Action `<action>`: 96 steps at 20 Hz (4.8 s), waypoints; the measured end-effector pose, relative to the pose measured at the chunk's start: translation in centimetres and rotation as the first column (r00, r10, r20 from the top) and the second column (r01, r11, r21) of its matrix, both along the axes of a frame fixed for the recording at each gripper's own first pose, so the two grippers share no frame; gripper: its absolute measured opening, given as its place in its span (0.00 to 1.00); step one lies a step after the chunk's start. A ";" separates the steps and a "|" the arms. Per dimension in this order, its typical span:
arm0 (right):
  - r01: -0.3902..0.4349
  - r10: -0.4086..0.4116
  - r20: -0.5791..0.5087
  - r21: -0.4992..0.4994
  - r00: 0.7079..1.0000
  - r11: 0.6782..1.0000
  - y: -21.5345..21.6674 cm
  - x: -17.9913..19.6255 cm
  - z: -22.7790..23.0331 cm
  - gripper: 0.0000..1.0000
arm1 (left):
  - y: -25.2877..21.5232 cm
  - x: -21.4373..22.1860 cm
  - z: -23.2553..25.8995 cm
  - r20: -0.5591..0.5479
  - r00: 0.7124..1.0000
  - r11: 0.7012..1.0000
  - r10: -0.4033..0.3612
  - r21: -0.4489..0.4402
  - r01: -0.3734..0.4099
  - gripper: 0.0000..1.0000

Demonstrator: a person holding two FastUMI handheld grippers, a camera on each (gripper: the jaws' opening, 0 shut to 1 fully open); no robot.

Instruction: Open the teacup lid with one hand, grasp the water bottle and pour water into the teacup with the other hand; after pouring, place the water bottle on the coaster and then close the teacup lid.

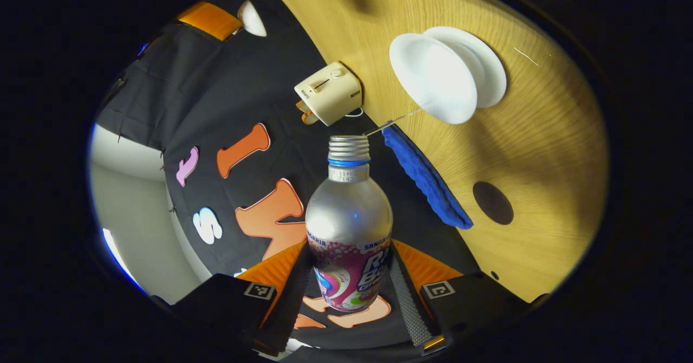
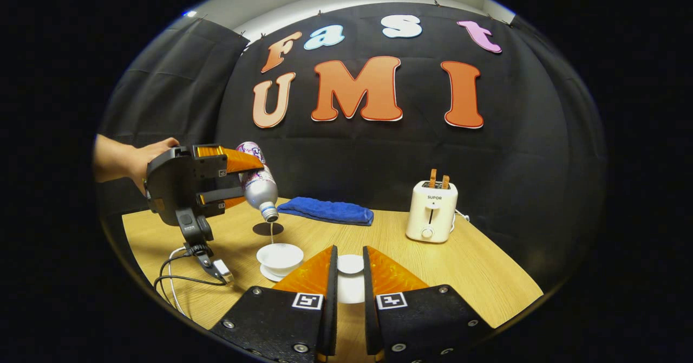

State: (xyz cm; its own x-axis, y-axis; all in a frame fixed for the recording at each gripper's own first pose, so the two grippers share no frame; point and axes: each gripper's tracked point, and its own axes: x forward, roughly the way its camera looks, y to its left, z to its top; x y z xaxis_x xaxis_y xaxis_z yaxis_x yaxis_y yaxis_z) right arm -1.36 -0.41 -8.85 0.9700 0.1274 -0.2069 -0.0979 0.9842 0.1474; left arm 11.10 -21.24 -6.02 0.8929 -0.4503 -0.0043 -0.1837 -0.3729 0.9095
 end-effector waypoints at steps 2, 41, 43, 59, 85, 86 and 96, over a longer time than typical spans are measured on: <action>-0.007 0.008 -0.011 0.003 1.000 1.000 0.4 0.2 -0.3 0.22 | 0.2 -0.1 -0.1 -0.045 0.999 0.991 0.005 -0.136 -0.011 0.80; -0.147 0.145 -0.072 -0.023 0.987 0.989 9.8 7.0 -0.9 0.22 | 9.1 13.7 -8.4 -0.584 0.679 -0.387 -0.445 -0.558 -0.734 0.83; -0.155 0.153 -0.082 -0.021 0.985 0.988 10.1 7.0 -1.2 0.22 | 8.7 13.7 -8.9 -0.595 0.666 -0.371 -0.450 -0.554 -0.746 0.87; -0.197 0.195 -0.111 -0.007 0.974 0.980 13.1 8.0 -4.1 0.22 | 7.5 10.5 -8.9 -0.637 0.663 -0.213 -0.393 -0.638 -0.740 0.99; -0.119 0.121 0.116 -0.024 0.986 0.993 10.4 6.1 3.7 0.60 | 9.6 -1.4 5.3 -0.366 0.826 -0.357 -0.428 -0.772 -0.526 0.99; -0.104 0.107 0.137 -0.025 0.985 0.994 9.7 5.9 4.6 0.61 | 9.7 -1.9 6.0 -0.357 0.833 -0.361 -0.424 -0.777 -0.516 0.95; 0.083 -0.072 0.225 -0.041 0.972 0.996 2.5 3.3 7.9 0.81 | 11.1 -6.8 8.2 -0.313 0.873 -0.396 -0.375 -0.797 -0.456 0.95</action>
State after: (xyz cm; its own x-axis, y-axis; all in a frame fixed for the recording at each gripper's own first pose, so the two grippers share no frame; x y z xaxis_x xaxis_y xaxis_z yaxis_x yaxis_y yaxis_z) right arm 1.96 2.09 -0.92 0.9989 0.0449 0.0119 -0.0457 0.9957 0.0811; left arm 4.26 -10.15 2.17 0.9836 -0.1604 0.0819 0.1692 0.9789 -0.1150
